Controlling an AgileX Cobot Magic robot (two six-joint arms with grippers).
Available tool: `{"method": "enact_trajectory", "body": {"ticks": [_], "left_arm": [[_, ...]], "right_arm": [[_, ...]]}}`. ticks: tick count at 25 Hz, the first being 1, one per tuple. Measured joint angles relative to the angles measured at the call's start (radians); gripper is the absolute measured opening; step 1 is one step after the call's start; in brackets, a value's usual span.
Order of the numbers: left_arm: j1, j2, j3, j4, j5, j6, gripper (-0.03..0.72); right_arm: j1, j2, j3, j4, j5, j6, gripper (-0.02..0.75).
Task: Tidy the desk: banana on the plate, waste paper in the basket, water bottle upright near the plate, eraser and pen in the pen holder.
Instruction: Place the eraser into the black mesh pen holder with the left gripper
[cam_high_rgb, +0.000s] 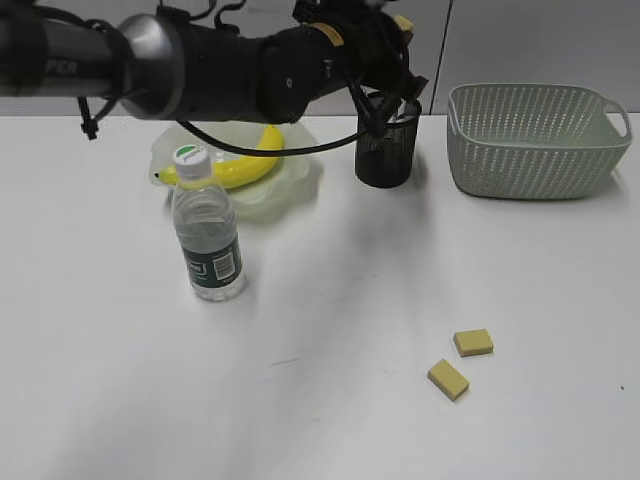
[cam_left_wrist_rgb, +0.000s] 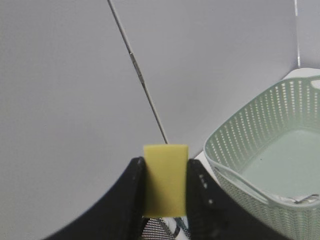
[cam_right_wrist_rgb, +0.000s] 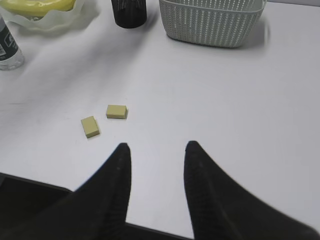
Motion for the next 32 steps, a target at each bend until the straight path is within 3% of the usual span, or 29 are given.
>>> {"method": "enact_trajectory", "body": {"ticks": [12, 15, 21, 28, 32], "left_arm": [[0.010, 0.216, -0.227, 0.000, -0.045, -0.001, 0.185], [0.011, 0.232, -0.233, -0.003, -0.044, -0.001, 0.190], [0.034, 0.242, -0.234, -0.010, -0.045, -0.002, 0.276], [0.043, 0.239, -0.234, -0.027, -0.040, -0.003, 0.288], [0.039, 0.160, -0.234, -0.072, 0.134, -0.003, 0.270]], "right_arm": [[0.000, 0.000, 0.000, 0.000, -0.001, -0.001, 0.294], [0.000, 0.000, 0.000, 0.000, -0.001, -0.001, 0.293], [0.000, 0.000, 0.000, 0.000, -0.001, -0.001, 0.289], [0.000, 0.000, 0.000, 0.000, -0.001, -0.001, 0.289], [0.000, 0.000, 0.000, 0.000, -0.001, -0.001, 0.289]]}}
